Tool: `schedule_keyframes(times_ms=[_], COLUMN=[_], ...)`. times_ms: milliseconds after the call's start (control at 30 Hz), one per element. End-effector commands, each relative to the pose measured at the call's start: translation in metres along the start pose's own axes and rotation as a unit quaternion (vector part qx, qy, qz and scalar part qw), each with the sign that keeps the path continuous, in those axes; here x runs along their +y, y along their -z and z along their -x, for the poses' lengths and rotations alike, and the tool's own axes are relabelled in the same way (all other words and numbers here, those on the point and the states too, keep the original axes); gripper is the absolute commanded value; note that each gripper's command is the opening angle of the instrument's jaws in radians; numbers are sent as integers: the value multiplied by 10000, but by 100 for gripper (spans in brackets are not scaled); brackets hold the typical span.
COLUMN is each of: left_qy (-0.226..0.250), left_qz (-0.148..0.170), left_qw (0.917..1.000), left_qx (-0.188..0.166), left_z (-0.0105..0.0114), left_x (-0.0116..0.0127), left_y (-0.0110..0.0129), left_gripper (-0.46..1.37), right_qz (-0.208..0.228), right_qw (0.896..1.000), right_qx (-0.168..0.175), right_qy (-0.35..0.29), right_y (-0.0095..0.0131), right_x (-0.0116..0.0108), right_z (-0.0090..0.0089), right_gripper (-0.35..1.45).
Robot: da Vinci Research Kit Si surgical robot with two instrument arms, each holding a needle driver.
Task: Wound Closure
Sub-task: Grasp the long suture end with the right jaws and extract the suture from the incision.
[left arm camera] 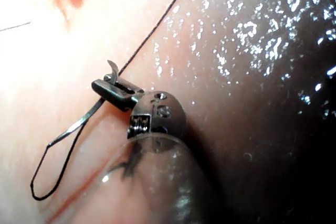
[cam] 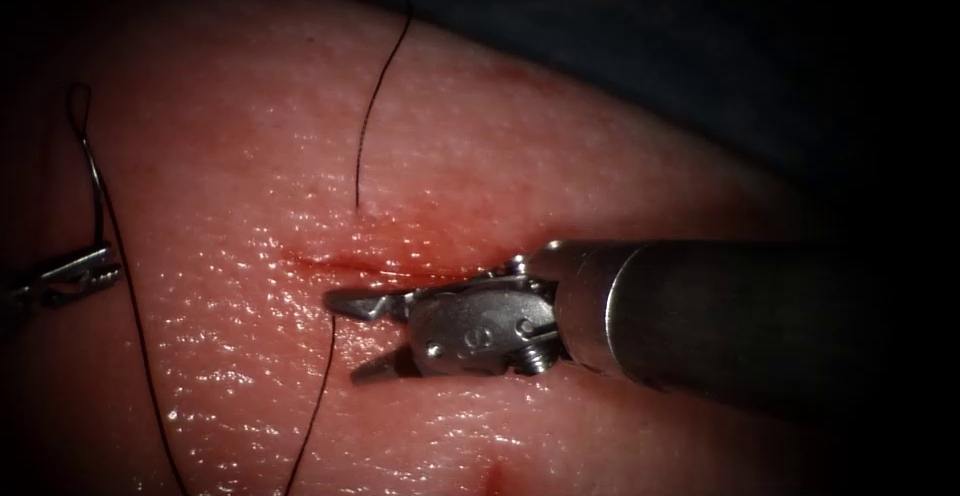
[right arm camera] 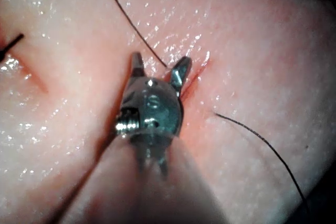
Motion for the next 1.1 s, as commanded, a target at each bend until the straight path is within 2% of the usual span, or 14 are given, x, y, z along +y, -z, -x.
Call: schedule_keyframes(times_ms=[33, 400, 467, 567, 600, 667, 733, 1100], left_qy=[0, 1, 2, 3, 3, 4, 5, 36], left_qz=[38, 32, 30, 38, 48, 58, 71, 74], left_qw=[10000, 10000, 10000, 10000, 10000, 10000, 10000, 10000], left_qx=[-1, 1, 0, -2, -2, 3, 10, 19], left_z=[0, -1, -2, -3, -4, -4, -5, -5], left_x=[0, 1, 1, 2, 2, 3, 3, 3], left_y=[0, -1, -1, -2, -3, -4, -4, -4], left_gripper=[-35, -35, -35, -35, -35, -35, -35, -35], right_qz=[-16, -86, -159, -359, -550, -937, -1217, -1146], right_qw=[10000, 9999, 9997, 9990, 9978, 9943, 9907, 9905], right_qx=[2, 103, 139, 177, 242, 297, 333, 114], right_qy=[-21, -103, -120, -183, -268, -423, -517, -751], right_y=[-3, -21, -22, -23, -23, -24, -25, -22], right_x=[1, 4, 3, 0, -2, -5, -8, -3], right_z=[0, -4, -3, -2, -2, -1, 0, 3], right_gripper=[139, 136, 131, 108, 65, -35, -35, -35])
